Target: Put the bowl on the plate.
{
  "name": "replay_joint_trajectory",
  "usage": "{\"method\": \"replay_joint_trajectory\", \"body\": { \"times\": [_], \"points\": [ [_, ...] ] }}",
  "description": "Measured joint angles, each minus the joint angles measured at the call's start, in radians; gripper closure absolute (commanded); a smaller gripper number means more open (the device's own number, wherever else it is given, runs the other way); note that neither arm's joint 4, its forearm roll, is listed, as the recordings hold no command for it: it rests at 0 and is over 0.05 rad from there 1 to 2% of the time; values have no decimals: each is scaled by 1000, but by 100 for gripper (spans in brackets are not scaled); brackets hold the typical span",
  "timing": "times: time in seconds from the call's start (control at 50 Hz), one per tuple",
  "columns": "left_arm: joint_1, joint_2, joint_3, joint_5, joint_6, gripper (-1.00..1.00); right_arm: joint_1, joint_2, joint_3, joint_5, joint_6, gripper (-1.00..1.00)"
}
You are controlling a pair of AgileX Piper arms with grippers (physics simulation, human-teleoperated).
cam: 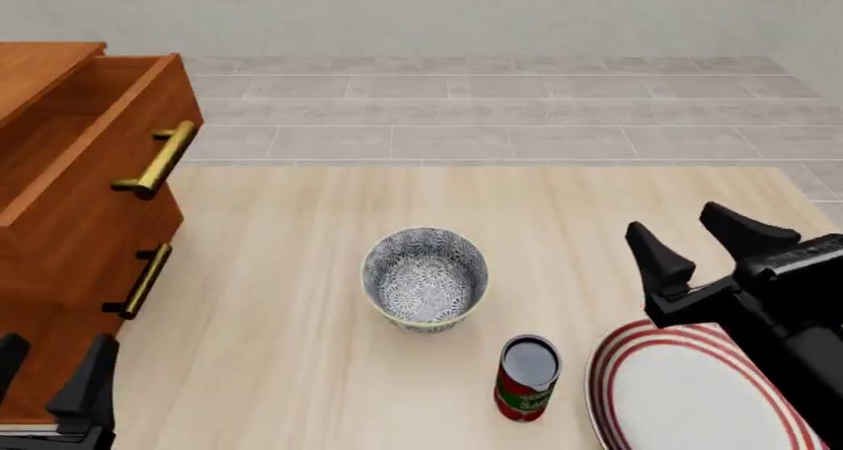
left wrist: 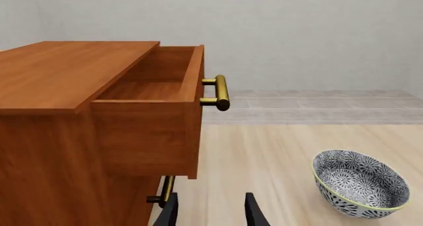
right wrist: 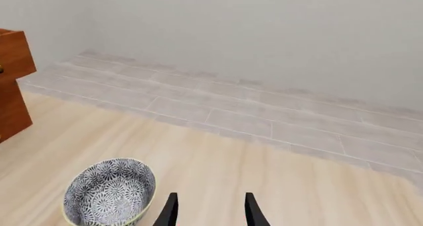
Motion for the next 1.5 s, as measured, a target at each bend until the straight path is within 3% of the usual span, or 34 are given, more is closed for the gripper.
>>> {"method": "replay_joint_trajectory", "body": {
  "times": [0.18, 0.38, 0.7, 1.08, 1.5],
  "points": [
    [0, 0, 0, 0, 0, -100, 78, 176, -106, -15, -13, -100],
    [0, 0, 0, 0, 0, -100, 148, 374, -256, 39, -44, -100],
    [0, 0, 0, 0, 0, -100, 166, 597, -476, 151, -109, -100],
    [0, 0, 0, 0, 0, -100, 208, 806, -683, 320, -97, -100],
    [0, 0, 0, 0, 0, -100, 274, 912, -740, 432, -27, -100]
  ]
}}
